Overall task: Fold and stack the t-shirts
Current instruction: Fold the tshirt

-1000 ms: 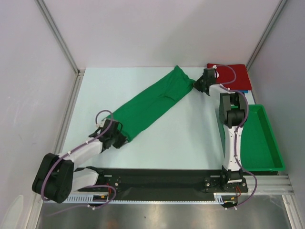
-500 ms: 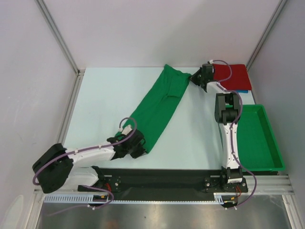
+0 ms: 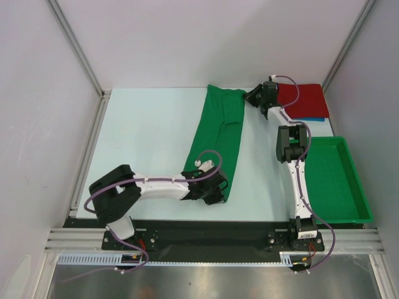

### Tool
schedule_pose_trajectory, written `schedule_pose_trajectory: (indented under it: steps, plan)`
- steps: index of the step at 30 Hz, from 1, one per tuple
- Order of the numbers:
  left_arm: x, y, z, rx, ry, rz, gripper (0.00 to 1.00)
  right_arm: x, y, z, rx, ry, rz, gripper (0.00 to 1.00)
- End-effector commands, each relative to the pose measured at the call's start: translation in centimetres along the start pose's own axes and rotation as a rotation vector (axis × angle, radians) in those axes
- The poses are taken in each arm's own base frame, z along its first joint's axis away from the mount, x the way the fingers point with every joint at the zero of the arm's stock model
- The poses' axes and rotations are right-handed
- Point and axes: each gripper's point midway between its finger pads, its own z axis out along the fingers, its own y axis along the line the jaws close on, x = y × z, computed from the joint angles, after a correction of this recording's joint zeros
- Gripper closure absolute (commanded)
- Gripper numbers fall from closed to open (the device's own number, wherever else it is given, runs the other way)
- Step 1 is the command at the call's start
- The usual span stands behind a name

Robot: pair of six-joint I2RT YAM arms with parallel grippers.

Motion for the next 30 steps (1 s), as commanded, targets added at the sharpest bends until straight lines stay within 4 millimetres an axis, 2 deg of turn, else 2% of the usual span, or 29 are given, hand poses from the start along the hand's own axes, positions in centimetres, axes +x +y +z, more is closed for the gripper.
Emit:
schedule_pose_trajectory:
  steps: [1, 2, 5, 7, 9, 10, 11, 12, 15, 17, 18, 21, 22, 23, 24, 25, 26, 27, 28, 29, 30]
  plan:
    - [2.0, -3.0, 0.1, 0.054, 0.081, 0.073, 1.0, -0.3, -1.6, 1.0, 0.004, -0.022, -0.001, 0.98]
    - [2.5, -3.4, 0.1, 0.062, 0.109, 0.081, 1.0, -0.8, -0.8, 1.0, -0.011, -0.027, -0.015, 0.97]
    - [2.5, -4.3, 0.0, 0.081, 0.115, 0.117, 1.0, -1.3, -1.1, 0.9, -0.004, -0.025, -0.039, 0.9]
    - [2.7, -5.5, -0.6, 0.12, 0.116, 0.186, 1.0, -1.9, -0.9, 0.6, -0.001, -0.026, -0.054, 0.85]
    - [3.9, -6.5, -1.2, 0.168, 0.152, 0.283, 0.99, -2.8, -1.1, -0.2, 0.022, -0.019, -0.068, 0.82]
    - [4.5, -7.0, -1.6, 0.191, 0.166, 0.315, 0.93, -3.0, -1.3, -0.5, 0.036, -0.009, -0.073, 0.74]
    - [4.7, -7.0, -1.9, 0.203, 0.179, 0.334, 0.88, -3.4, -1.1, -0.8, 0.041, -0.014, -0.084, 0.71]
    - [5.4, -7.0, -2.3, 0.235, 0.214, 0.359, 0.8, -4.5, -0.5, -1.4, 0.037, -0.026, -0.114, 0.63]
    - [6.1, -8.2, -4.5, 0.339, 0.25, 0.399, 0.66, -6.3, 0.4, -2.4, 0.046, -0.045, -0.167, 0.5]
    - [6.4, -8.6, -5.7, 0.366, 0.247, 0.427, 0.59, -7.0, 0.7, -3.1, 0.06, -0.047, -0.19, 0.45]
    - [6.4, -9.0, -6.9, 0.388, 0.243, 0.438, 0.57, -7.8, 1.6, -3.7, 0.057, -0.058, -0.204, 0.45]
    - [6.5, -9.6, -9.2, 0.451, 0.234, 0.459, 0.55, -8.2, 1.8, -5.5, 0.107, -0.019, -0.236, 0.45]
    - [6.2, -9.7, -9.9, 0.465, 0.216, 0.473, 0.55, -8.7, 2.9, -7.1, 0.126, 0.001, -0.243, 0.45]
    - [5.1, -9.8, -10.0, 0.454, 0.148, 0.489, 0.55, -7.3, 2.1, -7.9, 0.16, 0.048, -0.239, 0.44]
    - [4.3, -8.9, -10.1, 0.421, 0.111, 0.555, 0.53, -6.8, 2.5, -8.8, 0.171, 0.069, -0.241, 0.44]
    - [2.8, -9.2, -11.2, 0.421, 0.057, 0.582, 0.53, -8.2, 5.2, -11.5, 0.159, 0.044, -0.255, 0.41]
    - [1.2, -8.6, -11.2, 0.371, 0.001, 0.604, 0.52, -5.1, 3.3, -12.4, 0.212, 0.109, -0.267, 0.39]
    - [0.4, -6.9, -11.2, 0.311, -0.004, 0.669, 0.51, -4.2, 3.0, -13.6, 0.236, 0.126, -0.279, 0.37]
    - [-1.7, -6.5, -11.8, 0.297, -0.041, 0.66, 0.5, -5.7, 6.1, -16.4, 0.207, 0.083, -0.305, 0.32]
    - [-2.7, -5.7, -12.0, 0.283, -0.055, 0.661, 0.5, -4.6, 6.5, -17.5, 0.207, 0.101, -0.325, 0.31]
    - [-4.0, -4.4, -12.0, 0.246, -0.079, 0.668, 0.5, -1.7, 4.2, -19.1, 0.259, 0.166, -0.31, 0.3]
